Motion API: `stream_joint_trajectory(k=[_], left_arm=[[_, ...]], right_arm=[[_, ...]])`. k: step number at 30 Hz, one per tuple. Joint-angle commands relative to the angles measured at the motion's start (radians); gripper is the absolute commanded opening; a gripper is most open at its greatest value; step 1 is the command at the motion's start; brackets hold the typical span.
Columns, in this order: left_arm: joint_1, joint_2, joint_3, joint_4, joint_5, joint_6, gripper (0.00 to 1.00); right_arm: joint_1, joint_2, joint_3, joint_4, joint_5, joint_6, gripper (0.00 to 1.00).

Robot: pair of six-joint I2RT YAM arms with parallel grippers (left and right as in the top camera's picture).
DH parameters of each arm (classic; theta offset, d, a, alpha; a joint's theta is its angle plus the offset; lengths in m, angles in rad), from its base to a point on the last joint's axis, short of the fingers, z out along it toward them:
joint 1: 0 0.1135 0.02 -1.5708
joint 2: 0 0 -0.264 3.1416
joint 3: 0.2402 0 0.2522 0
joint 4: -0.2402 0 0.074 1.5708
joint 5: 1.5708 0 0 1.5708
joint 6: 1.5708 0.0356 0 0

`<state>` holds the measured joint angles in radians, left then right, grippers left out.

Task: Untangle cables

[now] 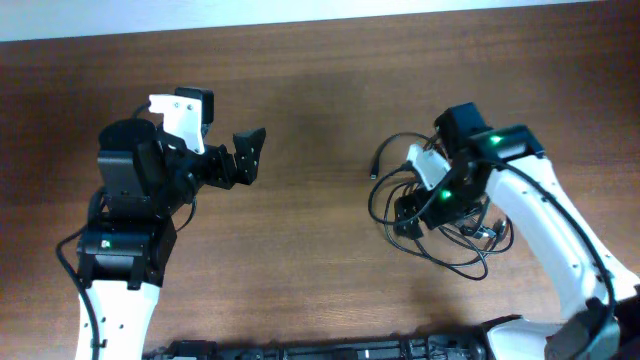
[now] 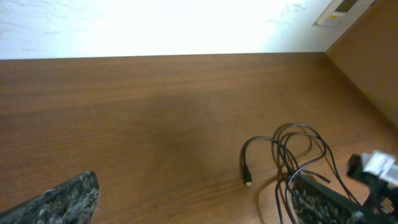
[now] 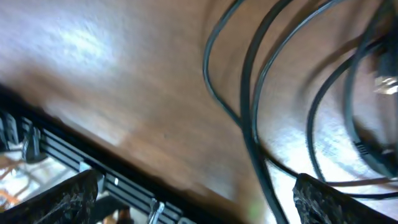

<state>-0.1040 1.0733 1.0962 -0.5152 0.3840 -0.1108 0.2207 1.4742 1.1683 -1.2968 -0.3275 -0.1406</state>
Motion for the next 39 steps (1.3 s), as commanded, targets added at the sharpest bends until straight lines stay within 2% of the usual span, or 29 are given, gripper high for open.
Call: stream_joint_trajectory(k=[1,2,8,11,14,17,18,23,27,32,39], left_arm=[[0.004,-0.006,0.0,0.0,-0.007,-0.008,0.99],[0.004,-0.006,0.0,0.001,-0.007,-0.008,0.99],[0.004,-0.006,0.0,0.001,-0.007,-0.008,0.99],[0.004,-0.006,0.0,0.001,-0.007,-0.008,0.99],[0.004,-0.006,0.0,0.0,-0.007,-0.008,0.99],[0.004,-0.006,0.0,0.001,-0.007,-0.008,0.99],[0.004,-0.006,0.0,0.001,-0.007,-0.008,0.99],[0.004,-0.006,0.0,0.0,-0.007,-0.008,0.99],[0.004,-0.006,0.0,0.001,-0.007,-0.008,0.99],[0.004,-0.006,0.0,0.001,-0.007,-0.008,0.99],[0.004,-0.006,0.0,0.001,-0.007,-0.008,0.99]], right_arm=[[0.01,0.01,-0.051,0.006,0.037,0.069,0.98],[0.01,0.01,-0.07,0.004,0.068,0.126,0.97],[0.01,0.01,-0.167,0.011,0.073,0.238,0.96],[0.01,0.01,-0.209,0.033,0.074,0.302,0.85],[0.01,0.01,-0.219,0.042,0.074,0.315,0.59],[0.01,0.01,-0.219,0.057,0.074,0.315,0.07],[0.01,0.01,-0.218,0.064,0.073,0.315,0.04],[0.01,0.01,-0.203,0.074,0.065,0.314,0.04],[0.01,0.01,-0.09,0.064,-0.043,0.275,0.04],[0.01,0.01,0.212,0.012,-0.237,0.143,0.04],[0.01,0.01,0.695,0.062,-0.267,0.14,0.04]])
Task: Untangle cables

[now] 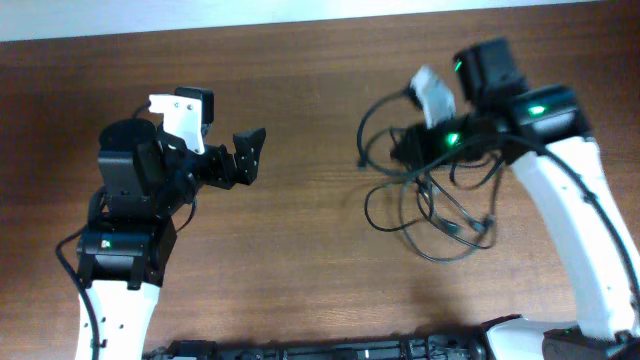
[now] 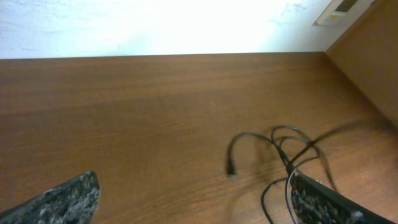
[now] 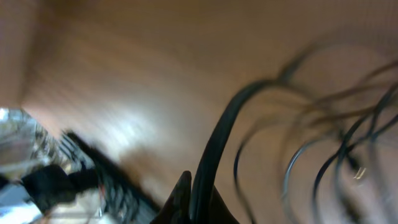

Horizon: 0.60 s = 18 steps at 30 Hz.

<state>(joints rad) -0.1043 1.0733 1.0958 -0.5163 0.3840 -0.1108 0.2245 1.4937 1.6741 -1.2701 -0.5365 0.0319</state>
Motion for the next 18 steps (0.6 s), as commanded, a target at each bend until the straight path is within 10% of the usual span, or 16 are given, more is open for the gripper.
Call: stream_joint_trajectory(k=[1,18], left_arm=[[0.004,-0.006,0.0,0.002,-0.007,-0.008,0.99],[0.004,-0.006,0.0,0.002,-0.007,-0.008,0.99]], right_arm=[[0.006,-0.01,0.264,0.058,-0.058,-0.032,0.04],[0.005,0.024,0.536,0.197,0.107,-0.032,0.04]])
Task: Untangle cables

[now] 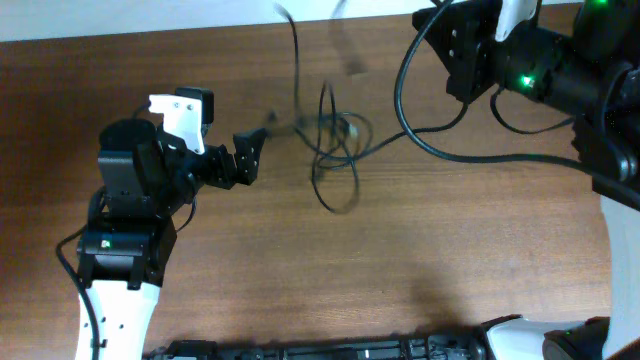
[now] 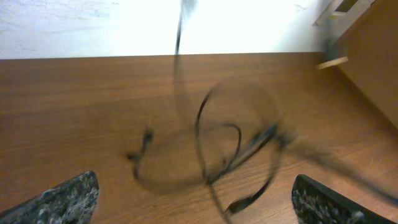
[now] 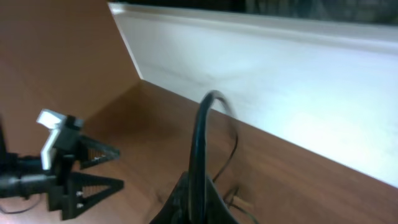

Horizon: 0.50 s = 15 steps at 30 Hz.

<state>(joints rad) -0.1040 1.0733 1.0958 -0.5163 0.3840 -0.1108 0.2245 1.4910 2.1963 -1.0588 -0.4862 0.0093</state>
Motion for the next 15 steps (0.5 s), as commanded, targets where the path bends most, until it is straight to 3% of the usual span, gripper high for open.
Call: stream_joint_trajectory(k=[1,9,15], left_arm=[[0.004,-0.006,0.0,0.002,-0.007,-0.008,0.99],[0.004,-0.006,0.0,0.002,-0.007,-0.008,0.99],[0.004,-0.006,0.0,0.002,-0.007,-0.008,0.99]], right_arm=[[0.005,0.04,0.014,-0.016,0.053,-0.01,0.04],[0.004,0.115,0.014,-0.009,0.077,-0.01,0.04],[-0.003,0.077,0.014,0.197,-0.013,0.037,0.04]])
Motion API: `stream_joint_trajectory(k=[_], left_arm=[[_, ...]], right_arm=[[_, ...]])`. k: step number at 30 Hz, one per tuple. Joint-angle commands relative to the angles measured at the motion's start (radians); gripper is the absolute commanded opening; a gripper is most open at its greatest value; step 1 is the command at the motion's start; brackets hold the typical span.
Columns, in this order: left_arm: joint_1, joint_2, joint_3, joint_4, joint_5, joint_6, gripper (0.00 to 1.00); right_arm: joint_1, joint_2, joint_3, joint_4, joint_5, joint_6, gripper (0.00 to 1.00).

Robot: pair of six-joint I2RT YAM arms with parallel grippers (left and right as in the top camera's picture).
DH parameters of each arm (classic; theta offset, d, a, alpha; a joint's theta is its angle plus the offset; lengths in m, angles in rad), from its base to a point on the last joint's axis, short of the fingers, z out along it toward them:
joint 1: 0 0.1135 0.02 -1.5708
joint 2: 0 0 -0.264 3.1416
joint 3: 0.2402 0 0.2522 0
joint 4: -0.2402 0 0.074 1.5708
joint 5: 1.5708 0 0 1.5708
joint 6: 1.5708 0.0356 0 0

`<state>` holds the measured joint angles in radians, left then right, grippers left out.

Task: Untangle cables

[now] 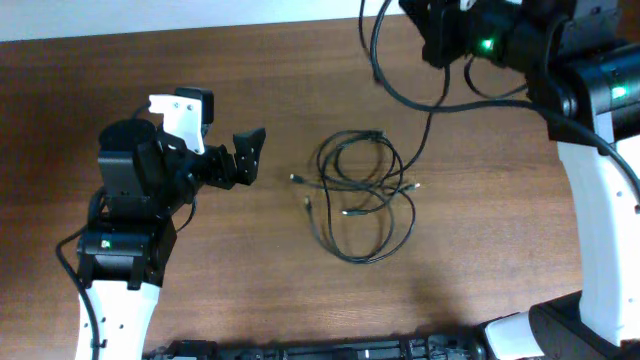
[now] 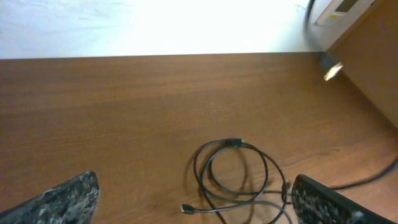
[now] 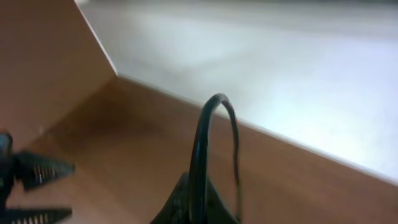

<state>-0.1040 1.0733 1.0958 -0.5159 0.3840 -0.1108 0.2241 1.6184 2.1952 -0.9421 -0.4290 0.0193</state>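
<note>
A loose knot of thin black cables (image 1: 360,195) lies on the wooden table's middle; the left wrist view shows its loops (image 2: 233,174) with a small plug end at the front. High at the back right, my right gripper (image 1: 442,32) is shut on a separate black cable (image 1: 400,85), which hangs down in a long curve. In the right wrist view that cable (image 3: 202,143) rises from between the closed fingers of the right gripper (image 3: 196,208). My left gripper (image 1: 250,152) stands open left of the knot, nothing between its fingers (image 2: 68,199).
The brown table (image 1: 250,280) ends at a white wall along the back (image 2: 155,25). A wooden side panel (image 2: 373,56) stands at the right in the left wrist view. A plug end (image 2: 331,70) dangles in the air near it.
The knot of cables, which was blurred in the air near my left gripper, now lies still on the table's middle. My right gripper still holds one cable high at the back.
My right gripper was open low over the tangle at the table's right. Then it was shut on a cable with the tangle raised. Then it was high at the back with the tangle swinging mid-table. Now most cables lie at the centre and one stays in the gripper.
</note>
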Motion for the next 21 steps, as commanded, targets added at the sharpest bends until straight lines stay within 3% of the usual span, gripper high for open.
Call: stream_joint_trajectory(k=[1,11,21], left_arm=[[0.004,-0.006,0.0,0.002,-0.007,-0.008,0.99],[0.004,-0.006,0.0,0.002,-0.007,-0.008,0.99],[0.004,-0.006,0.0,0.002,-0.007,-0.008,0.99]], right_arm=[[-0.003,-0.06,0.016,0.112,-0.095,0.031,0.04],[-0.003,-0.161,0.016,0.444,-0.116,0.147,0.04],[-0.003,-0.16,0.015,0.387,-0.077,0.147,0.04]])
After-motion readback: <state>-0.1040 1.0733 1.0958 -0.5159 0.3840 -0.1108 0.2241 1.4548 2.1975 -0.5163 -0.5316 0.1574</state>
